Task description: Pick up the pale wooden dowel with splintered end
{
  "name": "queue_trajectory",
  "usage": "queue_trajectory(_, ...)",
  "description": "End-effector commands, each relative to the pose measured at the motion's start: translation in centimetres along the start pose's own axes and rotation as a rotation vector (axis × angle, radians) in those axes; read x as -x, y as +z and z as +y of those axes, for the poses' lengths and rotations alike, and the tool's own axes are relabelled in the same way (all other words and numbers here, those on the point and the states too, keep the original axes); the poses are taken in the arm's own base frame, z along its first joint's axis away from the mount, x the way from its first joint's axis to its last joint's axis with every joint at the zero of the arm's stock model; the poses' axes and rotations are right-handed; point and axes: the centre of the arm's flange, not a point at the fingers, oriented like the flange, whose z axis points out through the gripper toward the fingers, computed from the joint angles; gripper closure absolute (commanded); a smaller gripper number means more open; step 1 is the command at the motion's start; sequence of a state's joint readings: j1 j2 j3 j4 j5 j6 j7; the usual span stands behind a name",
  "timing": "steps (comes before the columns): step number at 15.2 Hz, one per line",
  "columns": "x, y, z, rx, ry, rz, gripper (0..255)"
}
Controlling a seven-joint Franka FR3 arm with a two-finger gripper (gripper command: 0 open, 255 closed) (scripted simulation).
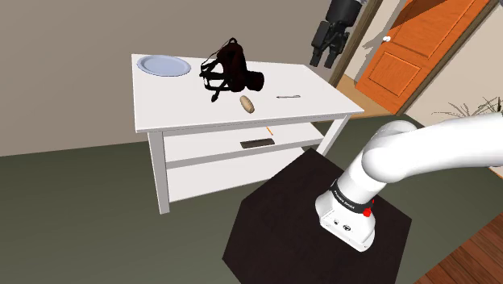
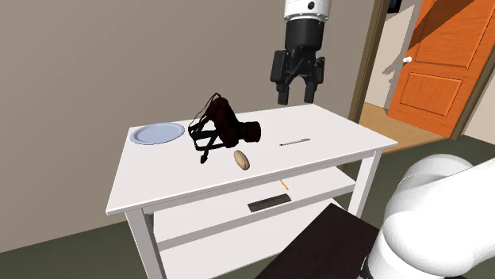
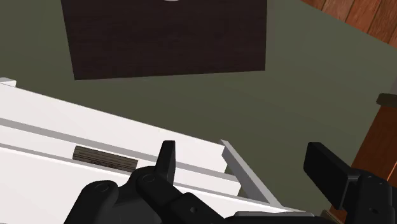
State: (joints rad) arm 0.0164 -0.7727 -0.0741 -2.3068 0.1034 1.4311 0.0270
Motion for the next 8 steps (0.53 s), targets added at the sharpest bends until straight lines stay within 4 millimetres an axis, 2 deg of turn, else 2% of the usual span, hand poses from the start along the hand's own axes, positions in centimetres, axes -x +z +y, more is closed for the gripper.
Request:
queue_trajectory(1,0.0,0.0,0.0,0.000,0.000,0.000,0)
queue_trajectory(8,-6.9,5.5,2.0,0.010,0.039,0.013,0)
